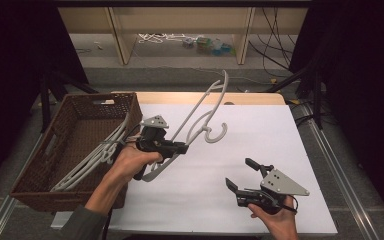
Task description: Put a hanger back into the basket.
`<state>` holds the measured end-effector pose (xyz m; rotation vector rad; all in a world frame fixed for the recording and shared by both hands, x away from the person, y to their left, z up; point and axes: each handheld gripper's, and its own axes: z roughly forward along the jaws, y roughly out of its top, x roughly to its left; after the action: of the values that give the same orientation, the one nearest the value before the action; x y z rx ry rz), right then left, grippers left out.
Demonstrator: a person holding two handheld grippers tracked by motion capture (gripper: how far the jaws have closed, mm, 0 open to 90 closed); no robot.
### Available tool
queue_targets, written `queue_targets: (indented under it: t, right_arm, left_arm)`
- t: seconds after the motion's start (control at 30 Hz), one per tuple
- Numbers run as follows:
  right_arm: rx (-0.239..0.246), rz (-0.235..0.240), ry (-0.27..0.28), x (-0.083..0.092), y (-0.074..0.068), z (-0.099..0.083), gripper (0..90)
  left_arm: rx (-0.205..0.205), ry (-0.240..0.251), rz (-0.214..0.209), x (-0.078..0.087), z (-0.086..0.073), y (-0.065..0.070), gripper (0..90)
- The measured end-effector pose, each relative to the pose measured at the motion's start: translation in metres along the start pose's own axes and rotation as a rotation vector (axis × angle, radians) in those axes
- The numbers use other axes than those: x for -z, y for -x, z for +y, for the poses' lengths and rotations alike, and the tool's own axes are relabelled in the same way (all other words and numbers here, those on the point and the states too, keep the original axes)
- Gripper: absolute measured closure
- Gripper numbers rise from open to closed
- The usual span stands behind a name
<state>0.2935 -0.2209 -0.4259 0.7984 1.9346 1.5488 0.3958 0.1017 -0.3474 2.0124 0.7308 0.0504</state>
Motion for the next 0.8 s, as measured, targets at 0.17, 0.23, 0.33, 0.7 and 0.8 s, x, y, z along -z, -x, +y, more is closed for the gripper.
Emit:
queue_targets:
  t: [0.17, 0.23, 0.33, 0.7, 0.8]
  right_arm:
    - [-0.005, -0.002, 0.001, 0.000, 0.000, 0.000, 15.9]
    - [-0.004, 0.001, -0.003, 0.000, 0.000, 0.000, 15.9]
    - [0.016, -0.011, 0.014, 0.000, 0.001, 0.000, 15.9]
    - [-0.003, -0.005, -0.008, 0.000, 0.001, 0.000, 15.9]
    - [-0.002, -0.001, -0.015, 0.000, 0.001, -0.001, 15.9]
  left_arm:
    - [-0.002, 0.022, -0.006, 0.015, 0.011, 0.002, 81.6]
    - [0.009, 0.033, -0.005, 0.023, 0.014, 0.001, 81.6]
    - [0.021, 0.056, -0.014, 0.037, 0.018, -0.002, 81.6]
    - [0.028, 0.097, 0.052, 0.087, 0.025, -0.012, 81.7]
    - [0.025, 0.097, 0.074, 0.097, 0.022, -0.017, 81.7]
